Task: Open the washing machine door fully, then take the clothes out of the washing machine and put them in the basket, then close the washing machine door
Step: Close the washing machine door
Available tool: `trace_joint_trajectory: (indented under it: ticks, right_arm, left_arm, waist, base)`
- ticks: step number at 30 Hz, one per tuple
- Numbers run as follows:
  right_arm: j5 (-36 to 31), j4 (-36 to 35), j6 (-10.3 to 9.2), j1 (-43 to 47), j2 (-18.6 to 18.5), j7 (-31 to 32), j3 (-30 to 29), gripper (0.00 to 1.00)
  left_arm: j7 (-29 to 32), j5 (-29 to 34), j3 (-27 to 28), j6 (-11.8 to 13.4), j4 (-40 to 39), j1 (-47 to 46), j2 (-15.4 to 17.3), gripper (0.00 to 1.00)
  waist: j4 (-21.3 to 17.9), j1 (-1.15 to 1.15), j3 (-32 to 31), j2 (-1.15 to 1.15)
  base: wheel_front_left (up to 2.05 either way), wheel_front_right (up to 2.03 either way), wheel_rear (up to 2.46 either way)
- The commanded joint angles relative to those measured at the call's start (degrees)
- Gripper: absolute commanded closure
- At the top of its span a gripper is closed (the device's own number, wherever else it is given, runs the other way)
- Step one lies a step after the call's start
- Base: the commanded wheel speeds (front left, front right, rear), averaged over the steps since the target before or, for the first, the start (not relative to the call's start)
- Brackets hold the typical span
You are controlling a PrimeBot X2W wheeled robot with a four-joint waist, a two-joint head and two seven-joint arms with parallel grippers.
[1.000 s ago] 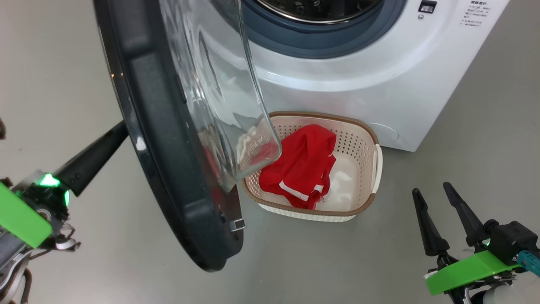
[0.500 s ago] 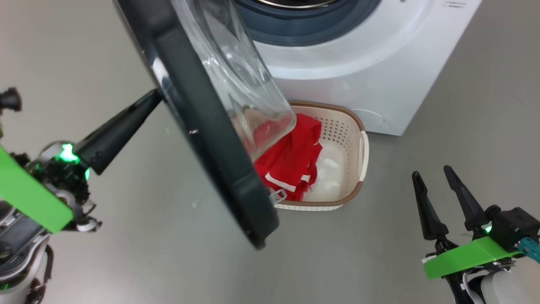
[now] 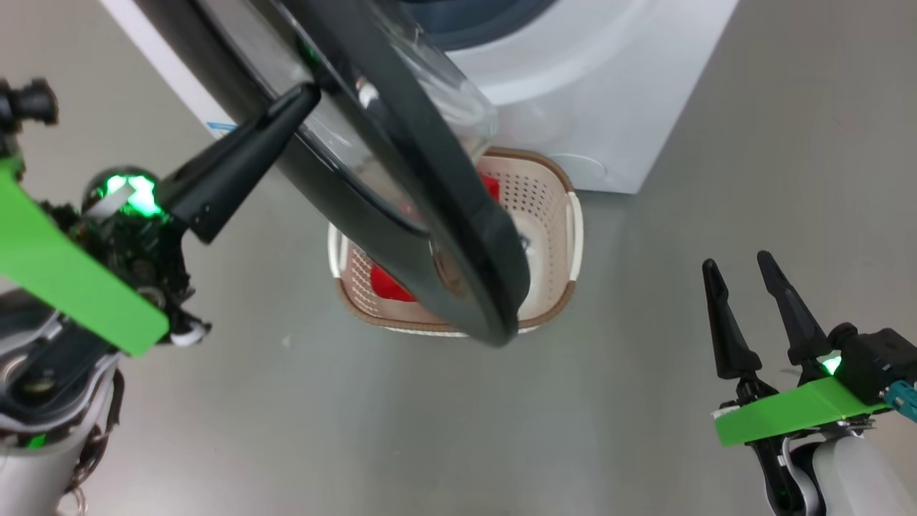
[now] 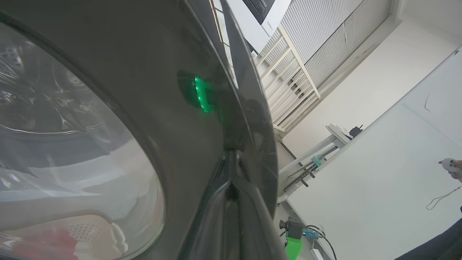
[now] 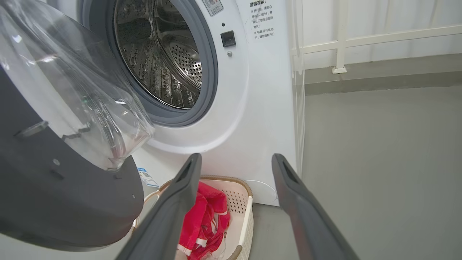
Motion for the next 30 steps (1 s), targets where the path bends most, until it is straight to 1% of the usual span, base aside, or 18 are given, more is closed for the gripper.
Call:
trace_joint_trajectory:
  ticks: [1, 7, 14, 22, 30]
  right_arm:
    - [0.5, -1.5, 0.26, -1.2, 0.1, -0.4, 1.2, 0.00]
    - [0.7, -1.5, 0.26, -2.6, 1.0, -0.4, 1.0, 0.00]
    - [1.0, -1.5, 0.26, -3.9, 2.1, -0.4, 0.8, 0.00]
    - [1.9, -1.4, 0.26, -5.0, 2.7, -0.4, 0.8, 0.00]
    - [3.9, -1.2, 0.26, -5.4, 2.8, -0.4, 1.5, 0.00]
  left_arm:
    - [-0.7, 0.9, 1.7, -0.4, -0.6, -2.7, 2.0, 1.00]
    - [-4.3, 3.3, -1.4, -0.4, 2.3, -7.3, 2.0, 1.00]
    - [-8.3, 5.5, -5.2, -0.4, 8.0, -13.7, 2.1, 1.00]
    - [-12.8, 7.7, -8.3, -0.4, 15.4, -20.5, 3.3, 1.00]
    - [-16.4, 7.6, -10.5, -0.4, 20.8, -25.2, 3.3, 1.00]
  waist:
    - [-1.3, 0.00, 1.2, 0.00]
    - [-3.4, 0.00, 3.0, 0.00]
    - [-6.0, 0.00, 4.8, 0.00]
    - [-9.1, 0.00, 6.4, 0.00]
    - [-10.7, 0.00, 7.1, 0.00]
  base:
    - [0.00, 0.00, 0.00]
    - [0.00, 0.00, 0.00]
    - [0.00, 0.00, 0.00]
    - [0.00, 0.00, 0.00]
    - [0.00, 0.00, 0.00]
